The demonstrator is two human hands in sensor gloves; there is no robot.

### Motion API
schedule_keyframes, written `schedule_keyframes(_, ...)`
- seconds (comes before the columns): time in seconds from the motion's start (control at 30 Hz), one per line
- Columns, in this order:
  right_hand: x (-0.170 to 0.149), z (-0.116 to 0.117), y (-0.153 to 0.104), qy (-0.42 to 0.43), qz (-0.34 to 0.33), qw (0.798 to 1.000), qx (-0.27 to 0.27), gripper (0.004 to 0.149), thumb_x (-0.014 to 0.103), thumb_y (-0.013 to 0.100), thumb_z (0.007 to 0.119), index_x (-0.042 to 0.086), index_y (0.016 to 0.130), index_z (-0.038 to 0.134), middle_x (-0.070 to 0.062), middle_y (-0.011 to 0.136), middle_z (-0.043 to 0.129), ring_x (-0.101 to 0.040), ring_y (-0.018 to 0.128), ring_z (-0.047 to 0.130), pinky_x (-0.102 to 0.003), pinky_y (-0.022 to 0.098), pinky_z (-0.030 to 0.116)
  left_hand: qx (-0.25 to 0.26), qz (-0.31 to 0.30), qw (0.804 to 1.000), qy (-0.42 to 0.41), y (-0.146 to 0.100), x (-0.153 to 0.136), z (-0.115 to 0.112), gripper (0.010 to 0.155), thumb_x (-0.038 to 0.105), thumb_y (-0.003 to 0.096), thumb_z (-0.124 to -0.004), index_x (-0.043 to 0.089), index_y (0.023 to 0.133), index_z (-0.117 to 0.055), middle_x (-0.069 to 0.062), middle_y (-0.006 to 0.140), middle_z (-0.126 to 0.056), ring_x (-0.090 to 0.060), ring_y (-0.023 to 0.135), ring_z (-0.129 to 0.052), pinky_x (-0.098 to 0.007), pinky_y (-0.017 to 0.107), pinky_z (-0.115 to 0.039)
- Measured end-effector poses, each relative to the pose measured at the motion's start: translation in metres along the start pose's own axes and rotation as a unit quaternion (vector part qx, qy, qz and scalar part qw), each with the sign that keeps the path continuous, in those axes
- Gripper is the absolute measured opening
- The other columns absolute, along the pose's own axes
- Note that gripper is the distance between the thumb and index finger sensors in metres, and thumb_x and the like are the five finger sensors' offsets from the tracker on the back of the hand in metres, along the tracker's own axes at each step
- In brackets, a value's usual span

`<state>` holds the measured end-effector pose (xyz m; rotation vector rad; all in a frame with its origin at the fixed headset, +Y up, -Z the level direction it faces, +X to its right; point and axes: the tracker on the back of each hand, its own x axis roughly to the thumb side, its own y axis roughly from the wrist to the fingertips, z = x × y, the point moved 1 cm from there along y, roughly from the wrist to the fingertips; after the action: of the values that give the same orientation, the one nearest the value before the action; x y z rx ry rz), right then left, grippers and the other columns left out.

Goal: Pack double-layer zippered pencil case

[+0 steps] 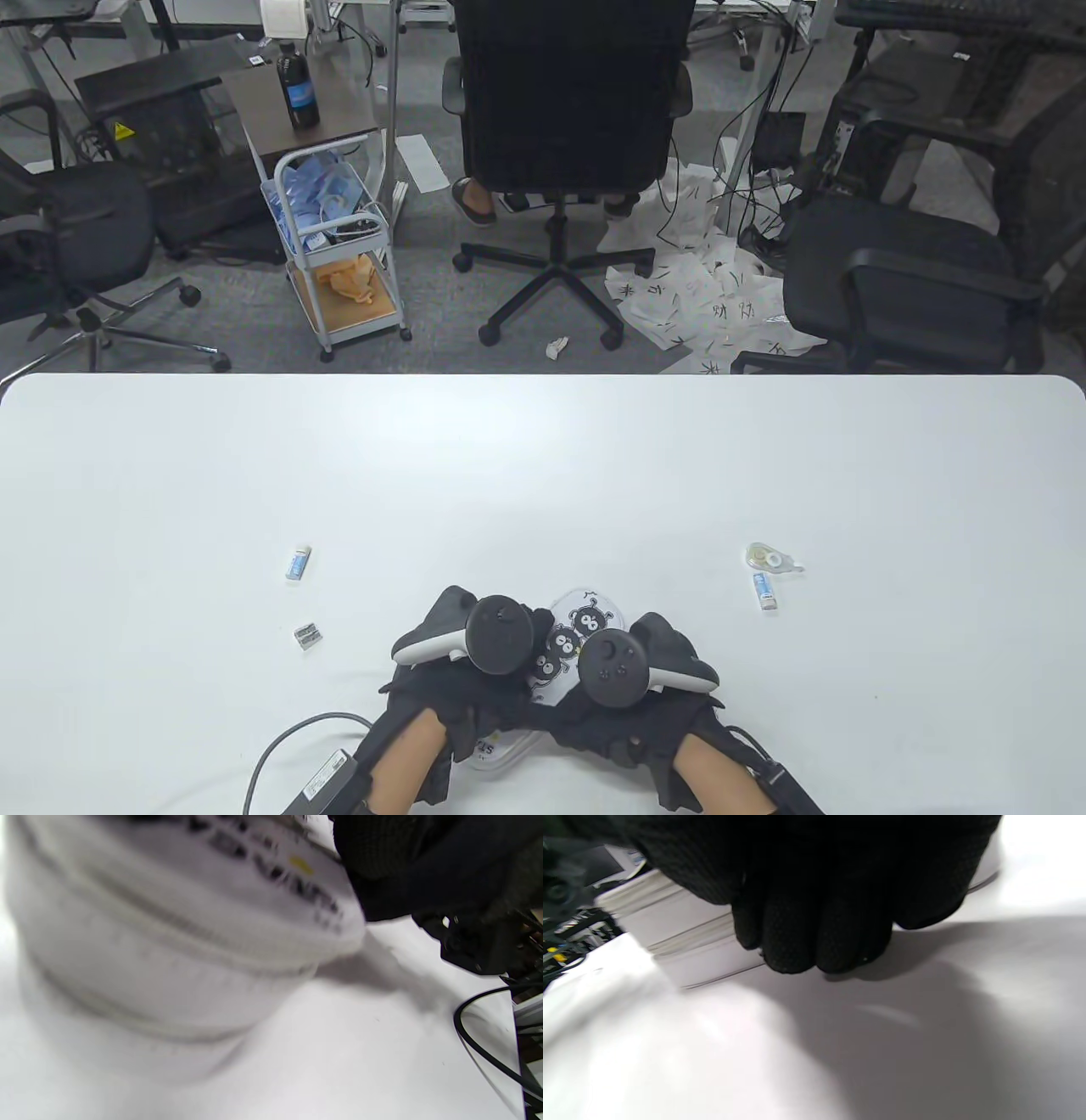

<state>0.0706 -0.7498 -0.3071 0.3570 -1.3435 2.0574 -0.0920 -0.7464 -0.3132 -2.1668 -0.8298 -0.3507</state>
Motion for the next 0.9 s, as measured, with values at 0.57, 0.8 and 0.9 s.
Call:
schedule_keyframes(0.57,-0.05,-0.024,-0.022,-0.049,0.075,0.99,-0.105,0.04,0.042,0.044,0.075,0.028,0.079,0.089,0.006,0.075,0.099,-0.023,0.067,0.095,-0.039,0.048,0.082,-0.062,-0.048,0.959,0.272,-0.014,0.038,-0.012,0.106,0.041,0.0485,-0.097,0.033,0.115,-0.015,-0.023,0.122,-0.018,-0.053,0.11,-0.045,-0.07,0.074,-0.052)
schedule_keyframes(0.8,-0.048,-0.016,-0.009,0.02,0.071,0.991,-0.114,0.043,0.035,0.042,0.072,0.026,0.082,0.086,0.003,0.077,0.097,-0.025,0.067,0.094,-0.04,0.049,0.081,-0.049,-0.061,0.971,0.228,-0.015,0.029,-0.008,0.101,0.039,0.0485,-0.098,0.038,0.114,-0.021,-0.018,0.123,-0.021,-0.05,0.11,-0.045,-0.069,0.075,-0.05)
schedule_keyframes(0.9,-0.047,-0.016,-0.008,0.005,0.071,0.989,-0.131,0.043,0.036,0.042,0.072,0.027,0.081,0.087,0.004,0.076,0.098,-0.023,0.066,0.095,-0.04,0.049,0.081,-0.054,-0.06,0.971,0.226,-0.014,0.029,-0.005,0.101,0.041,0.0489,-0.097,0.037,0.115,-0.021,-0.018,0.123,-0.022,-0.05,0.111,-0.047,-0.069,0.076,-0.052)
